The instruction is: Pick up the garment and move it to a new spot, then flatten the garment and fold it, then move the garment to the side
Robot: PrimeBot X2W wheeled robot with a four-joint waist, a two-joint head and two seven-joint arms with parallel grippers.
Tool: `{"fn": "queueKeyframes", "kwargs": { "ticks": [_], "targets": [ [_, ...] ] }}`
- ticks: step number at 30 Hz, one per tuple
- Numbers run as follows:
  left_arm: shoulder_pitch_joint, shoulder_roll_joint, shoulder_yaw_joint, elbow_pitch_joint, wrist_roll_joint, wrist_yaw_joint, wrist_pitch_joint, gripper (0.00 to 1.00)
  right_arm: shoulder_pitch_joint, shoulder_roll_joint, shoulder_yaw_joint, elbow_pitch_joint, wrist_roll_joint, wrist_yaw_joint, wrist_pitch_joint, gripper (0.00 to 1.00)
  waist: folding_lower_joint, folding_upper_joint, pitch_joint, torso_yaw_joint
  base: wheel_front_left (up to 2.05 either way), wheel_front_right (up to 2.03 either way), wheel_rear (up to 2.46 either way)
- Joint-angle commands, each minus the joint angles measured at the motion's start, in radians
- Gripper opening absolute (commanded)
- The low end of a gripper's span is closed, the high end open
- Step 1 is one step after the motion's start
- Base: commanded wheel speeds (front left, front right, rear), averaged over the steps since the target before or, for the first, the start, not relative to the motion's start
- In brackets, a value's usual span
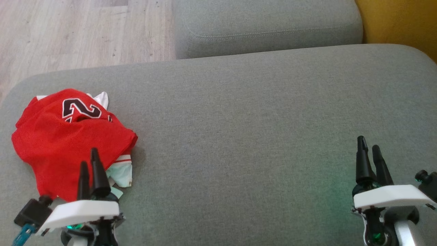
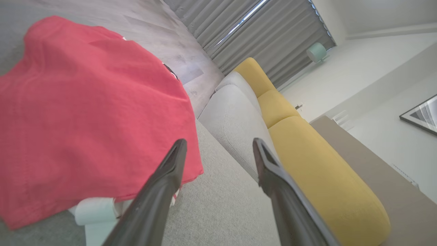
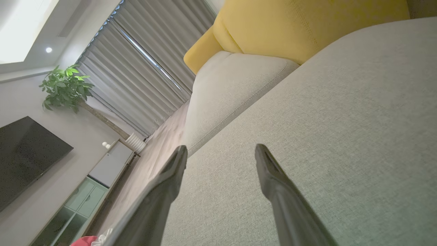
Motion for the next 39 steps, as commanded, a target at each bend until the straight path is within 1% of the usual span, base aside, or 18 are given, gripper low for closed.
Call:
{"fn": "queueKeyframes", "kwargs": {
  "ticks": [1,16,22,32,38,39],
  "targets": [
    [-0.037,0.009,-0.001,-0.044,0.047,0.005,-0.016,1.0,-0.058,-0.006,0.019,-0.043,-0.047,0.004,-0.018,1.0,0.0,0.0,-0.001,0.0,0.0,0.0,0.0],
    [-0.03,0.009,-0.076,-0.058,0.303,0.009,-0.057,1.0,-0.052,-0.007,0.045,-0.054,-0.249,0.005,-0.059,1.0,0.0,0.0,0.002,0.002,0.0,0.0,0.0],
    [-0.033,0.01,-0.101,-0.063,0.4,0.02,-0.075,1.0,-0.052,-0.007,0.055,-0.057,-0.333,0.005,-0.077,1.0,0.0,0.0,0.007,0.003,0.0,0.0,0.0],
    [-0.041,0.029,-0.156,-0.048,0.548,0.04,-0.105,1.0,-0.052,-0.008,0.077,-0.06,-0.48,0.006,-0.106,1.0,0.0,0.0,0.011,0.001,0.0,0.0,0.0],
    [-0.049,0.037,-0.185,-0.043,0.624,0.049,-0.123,1.0,-0.054,-0.008,0.085,-0.06,-0.578,0.006,-0.124,1.0,0.0,0.0,0.013,0.0,0.0,0.0,0.0],
    [-0.05,0.041,-0.198,-0.035,0.65,0.051,-0.129,1.0,-0.055,-0.008,0.088,-0.062,-0.61,0.006,-0.13,1.0,-0.0001,0.0,0.012,-0.001,0.0,0.0,0.0]
  ]
}}
